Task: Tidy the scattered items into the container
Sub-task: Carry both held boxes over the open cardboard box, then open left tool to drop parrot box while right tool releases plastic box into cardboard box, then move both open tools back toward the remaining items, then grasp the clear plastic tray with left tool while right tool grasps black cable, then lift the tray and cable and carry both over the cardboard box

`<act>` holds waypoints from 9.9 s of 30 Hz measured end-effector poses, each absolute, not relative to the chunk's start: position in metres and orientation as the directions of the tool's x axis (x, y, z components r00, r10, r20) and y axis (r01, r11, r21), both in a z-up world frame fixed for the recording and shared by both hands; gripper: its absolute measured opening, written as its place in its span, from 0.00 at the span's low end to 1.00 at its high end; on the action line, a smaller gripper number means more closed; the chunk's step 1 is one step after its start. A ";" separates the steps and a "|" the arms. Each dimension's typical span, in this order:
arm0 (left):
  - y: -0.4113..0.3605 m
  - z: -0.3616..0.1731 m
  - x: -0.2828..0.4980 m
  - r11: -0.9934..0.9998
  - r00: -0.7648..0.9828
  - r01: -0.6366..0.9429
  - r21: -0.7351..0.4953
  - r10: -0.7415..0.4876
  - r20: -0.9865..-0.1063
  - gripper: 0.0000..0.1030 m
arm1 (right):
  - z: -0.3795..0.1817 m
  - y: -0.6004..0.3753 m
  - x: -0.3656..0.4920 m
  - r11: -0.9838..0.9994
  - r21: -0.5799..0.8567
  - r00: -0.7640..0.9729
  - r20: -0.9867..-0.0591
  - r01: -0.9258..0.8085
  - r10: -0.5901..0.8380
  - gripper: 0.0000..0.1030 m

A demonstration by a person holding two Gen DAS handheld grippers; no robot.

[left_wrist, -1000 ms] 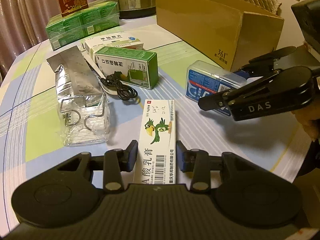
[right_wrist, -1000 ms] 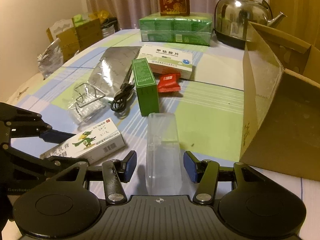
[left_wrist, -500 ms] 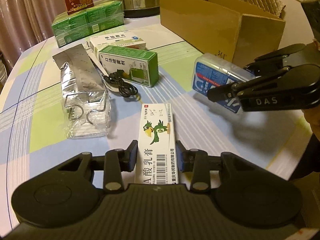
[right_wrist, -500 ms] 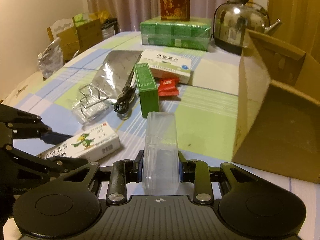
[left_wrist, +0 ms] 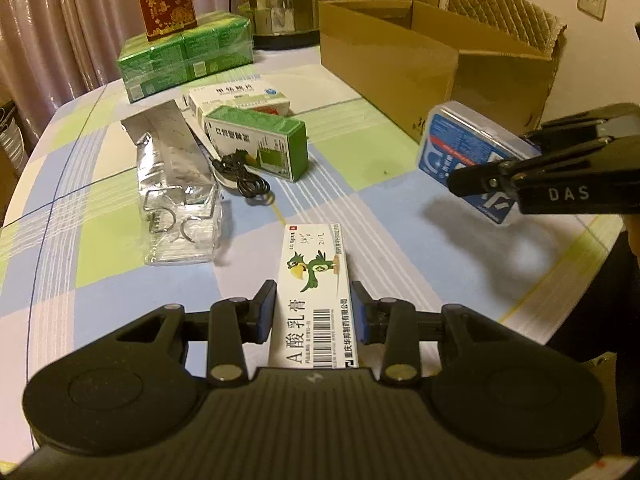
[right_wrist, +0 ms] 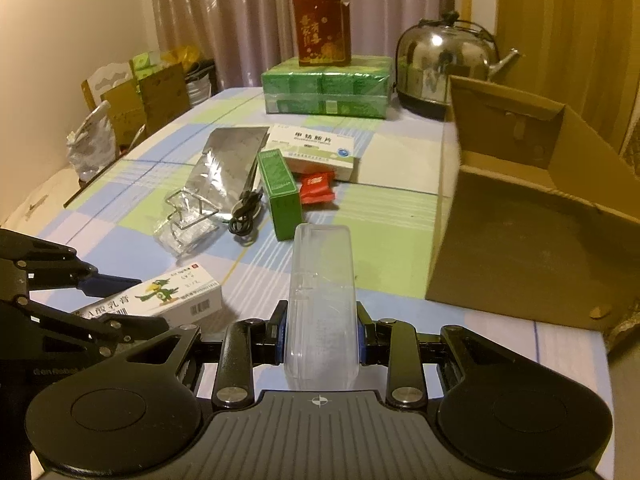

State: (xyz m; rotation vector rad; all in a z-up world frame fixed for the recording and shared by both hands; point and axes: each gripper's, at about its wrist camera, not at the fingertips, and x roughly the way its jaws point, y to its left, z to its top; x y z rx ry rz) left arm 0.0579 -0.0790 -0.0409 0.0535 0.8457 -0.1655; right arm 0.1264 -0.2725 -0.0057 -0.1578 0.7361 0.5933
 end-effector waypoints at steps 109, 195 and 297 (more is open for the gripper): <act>-0.198 0.064 0.231 0.972 0.797 0.223 -0.073 -0.225 -0.560 0.52 | 0.061 -0.425 0.274 0.958 0.060 0.809 -0.522 -0.282 0.271 0.58; 0.007 -0.066 0.126 0.998 0.683 0.048 0.029 -0.012 -0.730 0.98 | -0.024 -0.196 0.193 0.812 0.182 0.524 -0.681 -0.554 0.510 0.88; 0.024 -0.075 0.111 0.996 0.690 -0.050 -0.078 -0.022 -0.723 0.59 | -0.058 -0.153 0.180 0.810 -0.010 0.570 -0.716 -0.586 0.403 0.15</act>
